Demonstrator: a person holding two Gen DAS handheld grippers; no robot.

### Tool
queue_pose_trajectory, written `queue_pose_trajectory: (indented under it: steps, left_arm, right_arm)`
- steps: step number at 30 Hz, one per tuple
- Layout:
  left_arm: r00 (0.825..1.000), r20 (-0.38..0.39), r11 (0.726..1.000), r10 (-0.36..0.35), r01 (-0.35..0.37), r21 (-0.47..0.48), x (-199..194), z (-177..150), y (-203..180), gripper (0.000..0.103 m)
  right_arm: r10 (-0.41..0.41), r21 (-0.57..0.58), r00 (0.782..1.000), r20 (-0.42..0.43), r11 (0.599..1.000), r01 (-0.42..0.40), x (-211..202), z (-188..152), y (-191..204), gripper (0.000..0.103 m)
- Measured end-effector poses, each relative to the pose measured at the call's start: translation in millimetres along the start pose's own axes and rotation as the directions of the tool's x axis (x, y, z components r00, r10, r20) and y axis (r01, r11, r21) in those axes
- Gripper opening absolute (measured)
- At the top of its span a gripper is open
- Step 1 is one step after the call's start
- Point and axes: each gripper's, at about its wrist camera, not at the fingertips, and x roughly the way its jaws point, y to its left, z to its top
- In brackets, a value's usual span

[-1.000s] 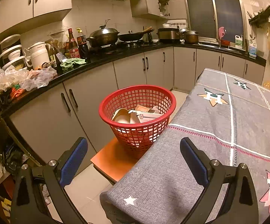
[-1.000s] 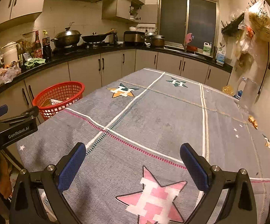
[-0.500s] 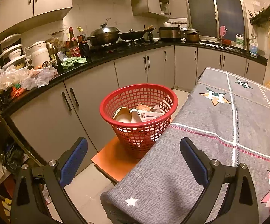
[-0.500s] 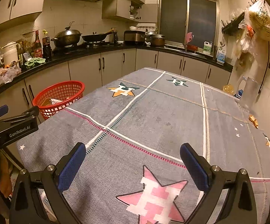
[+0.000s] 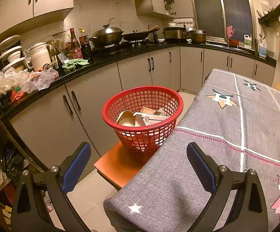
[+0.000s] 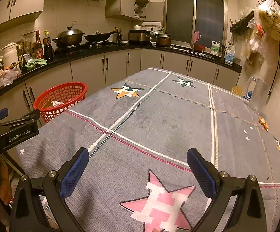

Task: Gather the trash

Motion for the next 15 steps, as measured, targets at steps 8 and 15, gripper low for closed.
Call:
queue_pose_trajectory:
  steps: [8, 15]
  left_arm:
    - [1.000, 0.004, 1.000, -0.008, 0.008, 0.013, -2.7, -2.1, -6.6, 0.099]
    - [1.000, 0.004, 1.000, -0.008, 0.008, 0.012, -3.1, -2.2, -6.7, 0.099]
  right_arm:
    - [-0.005, 0.007, 1.000, -0.006, 1.000, 0.005, 2.0, 0.0, -2.5, 0.102]
    - [-0.005, 0.009, 1.000, -0.008, 1.000, 0.005, 3.3, 0.6, -3.3, 0.102]
